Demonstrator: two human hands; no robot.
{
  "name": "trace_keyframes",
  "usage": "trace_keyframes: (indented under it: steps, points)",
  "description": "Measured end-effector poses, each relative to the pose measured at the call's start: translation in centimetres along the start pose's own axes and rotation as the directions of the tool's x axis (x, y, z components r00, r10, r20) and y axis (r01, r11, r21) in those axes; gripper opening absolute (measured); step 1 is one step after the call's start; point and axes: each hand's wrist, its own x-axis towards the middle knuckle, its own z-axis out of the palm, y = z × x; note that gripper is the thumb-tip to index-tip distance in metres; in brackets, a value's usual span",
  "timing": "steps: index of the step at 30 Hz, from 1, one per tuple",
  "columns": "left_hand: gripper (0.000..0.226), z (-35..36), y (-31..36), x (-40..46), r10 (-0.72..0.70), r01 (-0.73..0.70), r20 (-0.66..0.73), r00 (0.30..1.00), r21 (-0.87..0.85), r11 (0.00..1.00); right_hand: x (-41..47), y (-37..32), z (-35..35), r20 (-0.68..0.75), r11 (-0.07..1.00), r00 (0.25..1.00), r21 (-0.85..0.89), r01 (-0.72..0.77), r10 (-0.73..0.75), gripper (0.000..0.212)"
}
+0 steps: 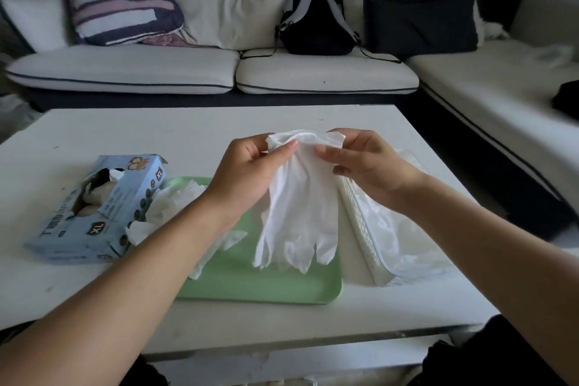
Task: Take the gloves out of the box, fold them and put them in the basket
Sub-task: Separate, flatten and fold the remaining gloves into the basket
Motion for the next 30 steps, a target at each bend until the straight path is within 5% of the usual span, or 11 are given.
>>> trace_keyframes:
  steps: [5,13,17,21,28,30]
  points:
    - [0.024,1.7,1.6,-0.1,-0.146,0.153,0.090,0.985,-0.084,0.985,-0.9,-2.4,-1.5,-0.086,1.000,0.996,0.001,0.014,-0.013,0.044]
    - [0.009,8.5,6.2,2.2,-0.074,0.103,0.184,0.980,-0.150,0.983,-4.4,-6.8,-7.5,-0.280,0.997,0.960,-0.063,-0.047,0.027,0.040]
    - [0.023,11.6,5.6,3.4,-0.124,0.143,0.213,0.969,-0.075,0.987,-5.6,-5.8,-10.5,-0.300,0.993,0.947,-0.007,-0.120,0.112,0.030]
    - [0.013,13.1,4.1,5.4,-0.171,0.171,0.221,0.960,0.020,0.985,-5.1,-3.8,-12.7,-0.325,0.982,0.932,-0.047,-0.184,0.159,0.032]
    - [0.013,14.5,4.6,9.5,-0.032,0.027,0.214,0.976,0.028,0.999,-2.6,-4.3,-15.4,-0.413,0.983,0.903,-0.175,0.052,-0.121,0.023]
    - [0.012,14.6,4.2,9.6,0.054,-0.072,0.185,0.981,0.092,0.993,-2.3,-3.9,-16.2,-0.401,0.966,0.900,-0.246,0.073,-0.170,0.037]
